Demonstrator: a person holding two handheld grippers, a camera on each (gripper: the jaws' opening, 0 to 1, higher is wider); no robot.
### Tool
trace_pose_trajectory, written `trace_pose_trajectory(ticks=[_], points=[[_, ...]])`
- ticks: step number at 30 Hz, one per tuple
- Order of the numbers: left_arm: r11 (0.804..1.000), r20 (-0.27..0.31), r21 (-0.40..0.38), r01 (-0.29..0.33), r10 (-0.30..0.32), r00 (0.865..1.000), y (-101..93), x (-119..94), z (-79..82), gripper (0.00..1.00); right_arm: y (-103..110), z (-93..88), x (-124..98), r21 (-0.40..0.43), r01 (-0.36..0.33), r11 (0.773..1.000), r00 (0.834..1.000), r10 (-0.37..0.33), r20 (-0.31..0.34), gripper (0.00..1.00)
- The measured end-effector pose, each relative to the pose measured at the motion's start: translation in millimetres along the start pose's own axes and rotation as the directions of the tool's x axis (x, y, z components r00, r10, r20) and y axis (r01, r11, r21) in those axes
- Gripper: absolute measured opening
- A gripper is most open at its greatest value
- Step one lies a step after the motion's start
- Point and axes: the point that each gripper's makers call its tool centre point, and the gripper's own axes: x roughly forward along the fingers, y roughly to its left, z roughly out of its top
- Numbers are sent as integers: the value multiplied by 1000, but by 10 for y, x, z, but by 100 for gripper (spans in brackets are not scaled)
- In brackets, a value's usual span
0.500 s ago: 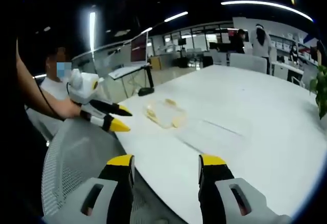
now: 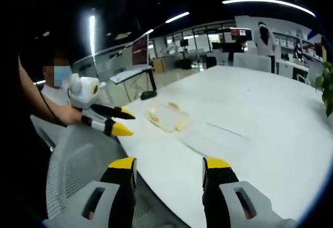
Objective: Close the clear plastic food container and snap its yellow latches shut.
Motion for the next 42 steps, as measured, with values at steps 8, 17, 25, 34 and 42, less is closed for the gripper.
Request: trace_pose_trajectory(ticks=[8,17,25,34,42], points=[[1000,22,-23,16,-15,1000,8,-24,68,49,30,81,-1,-13,-15,1000,1000,16,26,52],[998,24,29,52,-53,998,-63,-30,152,50,21,160,19,-30,-19,999,999,20,38,51],[998,52,-18,65,-64,997,13,6,288,51,-46,281,106,-18,-12,1000,998,13,60,50],[996,38,-8,93,-93,995,77,42,323,51,-54,423,270,-47,-25,999,997,29,67,50],[992,38,-26,120,-119,992,127,49,331,52,-36,522,405,-72,-31,997,998,36,60,50]])
